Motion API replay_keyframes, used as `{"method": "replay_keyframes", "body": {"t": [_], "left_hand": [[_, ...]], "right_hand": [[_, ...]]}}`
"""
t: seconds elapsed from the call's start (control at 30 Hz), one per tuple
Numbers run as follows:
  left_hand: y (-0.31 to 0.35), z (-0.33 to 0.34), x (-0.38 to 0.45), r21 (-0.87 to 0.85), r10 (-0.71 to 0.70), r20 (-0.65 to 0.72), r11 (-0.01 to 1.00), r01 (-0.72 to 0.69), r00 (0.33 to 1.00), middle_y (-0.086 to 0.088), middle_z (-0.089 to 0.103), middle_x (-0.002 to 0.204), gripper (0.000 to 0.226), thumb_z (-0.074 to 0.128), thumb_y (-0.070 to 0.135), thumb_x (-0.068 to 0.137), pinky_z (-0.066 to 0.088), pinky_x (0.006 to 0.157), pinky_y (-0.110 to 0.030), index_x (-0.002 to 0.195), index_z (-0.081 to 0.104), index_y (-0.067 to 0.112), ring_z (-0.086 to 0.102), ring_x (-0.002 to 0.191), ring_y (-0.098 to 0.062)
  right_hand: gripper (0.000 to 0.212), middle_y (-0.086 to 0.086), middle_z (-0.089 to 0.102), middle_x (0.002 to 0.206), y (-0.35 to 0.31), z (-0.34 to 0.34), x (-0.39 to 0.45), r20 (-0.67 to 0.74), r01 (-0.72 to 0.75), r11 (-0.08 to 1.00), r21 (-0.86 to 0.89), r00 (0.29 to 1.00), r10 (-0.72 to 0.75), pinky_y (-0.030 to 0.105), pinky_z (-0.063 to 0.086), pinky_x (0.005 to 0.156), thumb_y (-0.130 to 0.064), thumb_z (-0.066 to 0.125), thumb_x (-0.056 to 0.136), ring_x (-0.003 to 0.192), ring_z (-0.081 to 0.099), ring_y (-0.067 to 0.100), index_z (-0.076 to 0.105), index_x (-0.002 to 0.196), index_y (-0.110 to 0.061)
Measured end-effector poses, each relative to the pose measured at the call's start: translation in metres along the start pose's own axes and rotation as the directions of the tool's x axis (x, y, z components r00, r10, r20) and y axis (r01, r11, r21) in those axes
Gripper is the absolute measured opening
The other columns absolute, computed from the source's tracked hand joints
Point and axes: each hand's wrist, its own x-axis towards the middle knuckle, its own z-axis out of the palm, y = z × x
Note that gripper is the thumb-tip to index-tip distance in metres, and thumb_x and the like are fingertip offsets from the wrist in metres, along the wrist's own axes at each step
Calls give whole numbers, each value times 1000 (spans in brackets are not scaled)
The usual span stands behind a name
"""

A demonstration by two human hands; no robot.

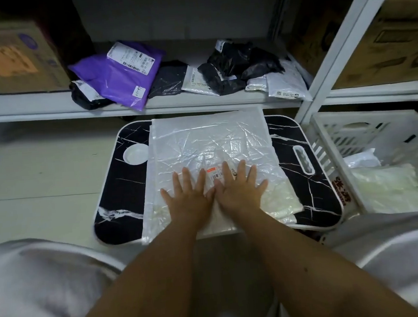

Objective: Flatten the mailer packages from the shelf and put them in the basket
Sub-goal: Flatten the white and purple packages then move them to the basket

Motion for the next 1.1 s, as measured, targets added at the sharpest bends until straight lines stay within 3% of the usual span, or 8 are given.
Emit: {"method": "replay_keyframes", "body": {"t": [0.33,0.43,0.53,0.6,0.73,0.83,0.93,1.1], "left_hand": [[-9,-3,6,-1,-19,57,1000,20,998,-4,-25,158,88,17,79,84,1,112,-64,150,-18,31,-20,145,-31],[-11,-5,5,-9,-52,45,999,52,998,-4,-21,159,88,17,76,87,4,115,-61,152,-14,24,-16,146,-30],[-18,-13,9,-24,-81,75,996,83,994,-6,-15,160,83,21,71,91,9,116,-56,153,-7,23,-8,146,-37],[-23,-22,13,10,-79,112,997,79,991,-7,-5,161,73,26,61,95,18,113,-54,153,2,24,6,145,-41],[-34,-53,18,115,-17,127,993,2,992,-7,42,137,41,37,28,95,38,96,-46,136,40,21,46,124,-31],[-44,-74,23,197,52,202,976,-92,978,-6,51,131,38,41,23,94,44,96,-43,131,48,19,51,119,-27],[-53,-92,28,239,93,284,957,-164,954,-8,51,136,41,43,28,97,42,103,-42,135,49,15,49,123,-26],[-73,-131,33,252,120,278,948,-193,953,-9,49,141,42,39,30,101,38,106,-36,138,47,11,45,128,-27]], "right_hand": [[58,4,-8,163,29,-4,4,11,78,997,-4,997,-78,45,3,120,-50,13,102,150,-9,21,1,155,-30],[59,3,-10,163,37,-14,5,56,55,997,-54,997,-52,46,6,118,-53,10,101,150,-7,23,-2,155,-33],[59,4,-9,163,34,-23,5,114,-15,990,-142,993,32,57,9,115,-57,9,99,149,-2,35,-4,153,-38],[56,8,3,163,25,-27,7,116,-70,988,-134,990,86,60,14,113,-54,15,100,146,10,41,7,153,-37],[42,10,44,140,4,-37,11,1,-104,985,-136,994,106,53,30,105,-32,39,96,129,38,32,42,137,-23],[44,11,41,140,-14,-35,6,-100,18,996,-92,995,-28,51,34,104,-30,42,95,129,38,31,40,138,-21],[42,9,41,140,-32,-21,-3,-25,165,982,-94,985,-168,55,35,104,-37,40,98,129,40,30,38,138,-24],[40,9,44,137,-49,-20,-2,8,108,984,-143,994,-108,55,32,106,-33,38,97,129,41,31,41,136,-26]]}}
